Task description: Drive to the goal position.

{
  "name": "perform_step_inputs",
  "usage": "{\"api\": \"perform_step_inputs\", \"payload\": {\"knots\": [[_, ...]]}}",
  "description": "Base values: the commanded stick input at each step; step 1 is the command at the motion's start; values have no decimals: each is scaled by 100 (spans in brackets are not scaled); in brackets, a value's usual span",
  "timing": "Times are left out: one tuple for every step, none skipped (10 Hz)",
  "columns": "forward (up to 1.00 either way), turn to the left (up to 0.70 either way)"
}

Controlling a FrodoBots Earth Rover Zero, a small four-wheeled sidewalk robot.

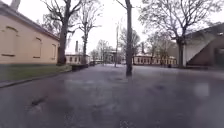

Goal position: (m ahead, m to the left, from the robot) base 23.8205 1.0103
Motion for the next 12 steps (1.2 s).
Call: {"api": "perform_step_inputs", "payload": {"knots": [[100, 14], [100, 1], [100, 0], [100, 0], [100, 0], [100, 0], [100, 0], [100, 0], [100, 0], [100, 0], [100, 0], [100, 0]]}}
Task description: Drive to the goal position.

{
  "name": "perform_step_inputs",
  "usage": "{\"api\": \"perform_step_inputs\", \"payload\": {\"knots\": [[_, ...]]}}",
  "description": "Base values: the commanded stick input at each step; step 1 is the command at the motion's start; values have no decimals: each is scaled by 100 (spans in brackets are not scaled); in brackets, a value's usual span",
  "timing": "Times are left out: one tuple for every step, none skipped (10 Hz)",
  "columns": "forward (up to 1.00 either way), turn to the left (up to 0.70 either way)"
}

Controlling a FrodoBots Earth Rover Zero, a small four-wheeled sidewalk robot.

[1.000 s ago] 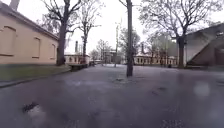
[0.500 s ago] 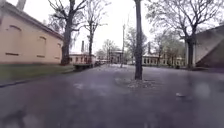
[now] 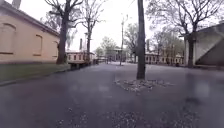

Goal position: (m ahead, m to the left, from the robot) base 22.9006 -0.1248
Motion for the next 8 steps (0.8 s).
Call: {"api": "perform_step_inputs", "payload": {"knots": [[100, 0], [100, 0], [100, 0], [100, 0], [100, 0], [100, 0], [100, 0], [100, 0]]}}
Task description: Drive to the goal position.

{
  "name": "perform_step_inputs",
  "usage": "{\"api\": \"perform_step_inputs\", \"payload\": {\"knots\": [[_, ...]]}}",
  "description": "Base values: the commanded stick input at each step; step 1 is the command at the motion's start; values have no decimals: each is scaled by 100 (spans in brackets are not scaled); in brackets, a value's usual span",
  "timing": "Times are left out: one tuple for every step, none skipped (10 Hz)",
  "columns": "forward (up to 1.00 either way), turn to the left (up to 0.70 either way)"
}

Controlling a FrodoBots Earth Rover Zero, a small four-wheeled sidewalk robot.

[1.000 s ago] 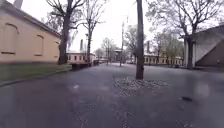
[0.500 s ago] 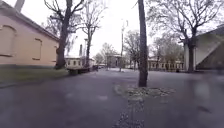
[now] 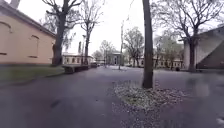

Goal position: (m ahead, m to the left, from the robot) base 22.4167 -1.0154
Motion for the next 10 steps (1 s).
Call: {"api": "perform_step_inputs", "payload": {"knots": [[100, 0], [100, 0], [100, 0], [100, 0], [100, 0], [100, 40], [100, 40], [100, 40], [100, 0], [100, 0]]}}
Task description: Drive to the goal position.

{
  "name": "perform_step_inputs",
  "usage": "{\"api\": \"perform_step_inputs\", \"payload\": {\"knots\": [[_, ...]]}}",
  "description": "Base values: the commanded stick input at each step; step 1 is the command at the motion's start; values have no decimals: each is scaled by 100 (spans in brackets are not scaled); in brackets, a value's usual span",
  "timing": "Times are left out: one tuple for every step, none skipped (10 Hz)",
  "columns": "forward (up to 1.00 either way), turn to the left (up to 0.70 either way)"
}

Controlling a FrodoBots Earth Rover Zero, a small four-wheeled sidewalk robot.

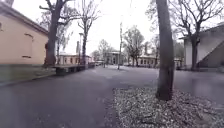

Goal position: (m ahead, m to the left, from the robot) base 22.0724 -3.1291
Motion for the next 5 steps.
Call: {"api": "perform_step_inputs", "payload": {"knots": [[100, 0], [100, 0], [100, 0], [100, 0], [100, 0]]}}
